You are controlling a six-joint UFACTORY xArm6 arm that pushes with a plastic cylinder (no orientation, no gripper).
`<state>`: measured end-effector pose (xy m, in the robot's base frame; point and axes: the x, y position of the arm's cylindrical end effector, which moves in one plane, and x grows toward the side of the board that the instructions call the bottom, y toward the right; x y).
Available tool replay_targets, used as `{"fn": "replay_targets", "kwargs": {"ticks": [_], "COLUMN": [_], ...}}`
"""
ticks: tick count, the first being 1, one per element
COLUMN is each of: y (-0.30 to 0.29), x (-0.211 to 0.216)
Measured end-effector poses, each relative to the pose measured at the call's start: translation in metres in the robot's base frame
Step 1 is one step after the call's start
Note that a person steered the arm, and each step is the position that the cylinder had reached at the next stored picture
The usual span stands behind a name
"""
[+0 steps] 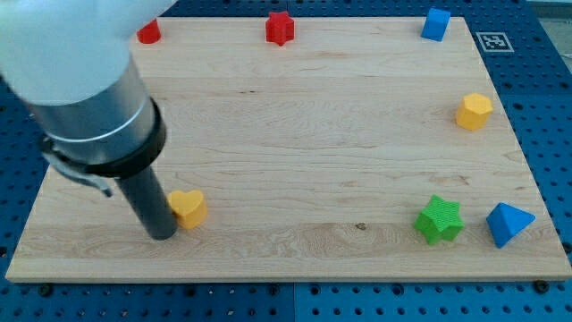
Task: Push the yellow heart vertically to the red star
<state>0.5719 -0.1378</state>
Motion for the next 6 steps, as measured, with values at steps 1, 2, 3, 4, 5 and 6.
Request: {"fn": "replay_targets", "kwargs": {"ticks": [1, 2, 3, 4, 5, 6], "y": [0.001, 0.003, -0.009, -0.027, -0.028, -0.027], "x": [-0.005, -0.005, -0.007, -0.017, -0.028, -0.028]}}
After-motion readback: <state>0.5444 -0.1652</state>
